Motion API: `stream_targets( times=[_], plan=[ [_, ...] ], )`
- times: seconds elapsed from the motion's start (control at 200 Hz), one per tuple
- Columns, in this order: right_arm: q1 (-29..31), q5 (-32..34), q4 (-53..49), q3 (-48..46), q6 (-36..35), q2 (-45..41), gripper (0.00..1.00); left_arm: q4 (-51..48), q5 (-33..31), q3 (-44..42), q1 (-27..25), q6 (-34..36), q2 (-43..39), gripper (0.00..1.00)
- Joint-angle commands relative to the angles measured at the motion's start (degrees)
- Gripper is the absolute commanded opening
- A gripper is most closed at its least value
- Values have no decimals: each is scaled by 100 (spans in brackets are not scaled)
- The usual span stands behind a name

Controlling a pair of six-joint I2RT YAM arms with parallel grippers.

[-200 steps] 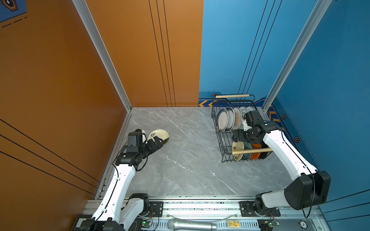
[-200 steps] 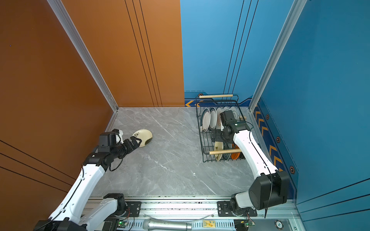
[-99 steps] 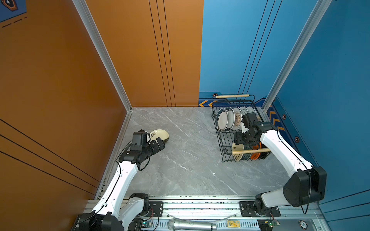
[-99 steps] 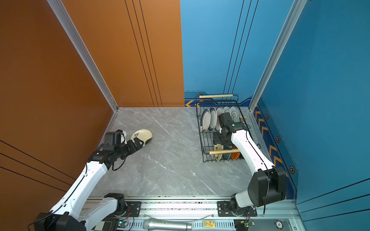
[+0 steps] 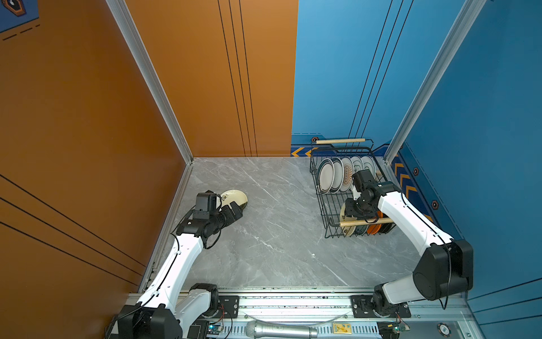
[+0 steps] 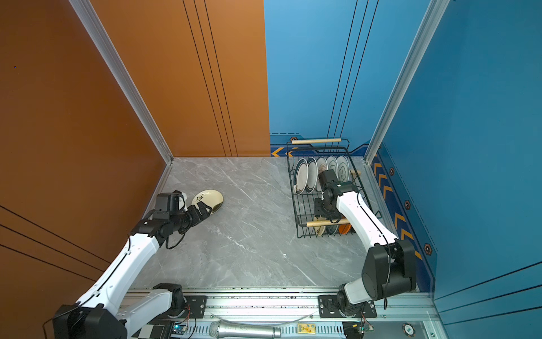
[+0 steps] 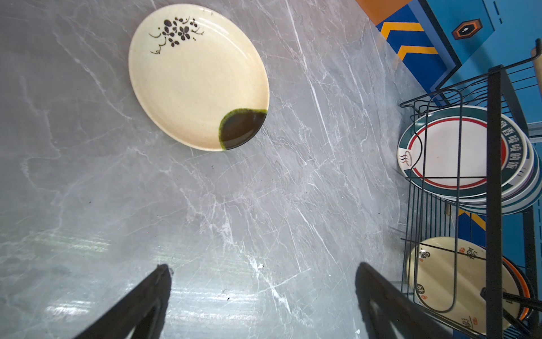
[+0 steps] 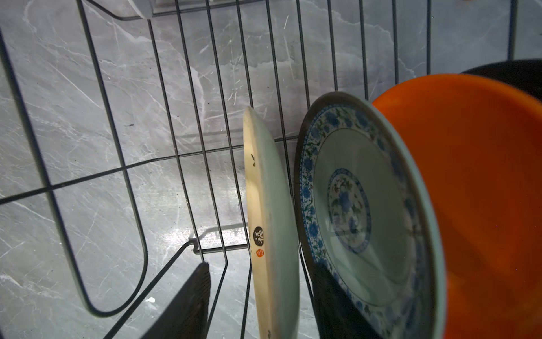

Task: Unload the plates from the dish rack
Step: 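Lower the right gripper onto the cream plate with red characters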

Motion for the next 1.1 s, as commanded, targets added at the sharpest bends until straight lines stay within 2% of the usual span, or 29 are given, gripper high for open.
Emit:
stream_targets(
  times=[0.0, 0.395, 1.096],
  plan=[
    [-43, 115, 104, -106, 69, 61, 50, 93, 115, -113, 32, -28, -24, 98],
    [-45, 144, 203, -219, 98, 222, 38, 104, 223, -175, 115, -18, -20, 98],
    [66, 369, 278, -460, 102, -54, 15, 104, 223, -223, 151, 61, -82, 98]
  ],
)
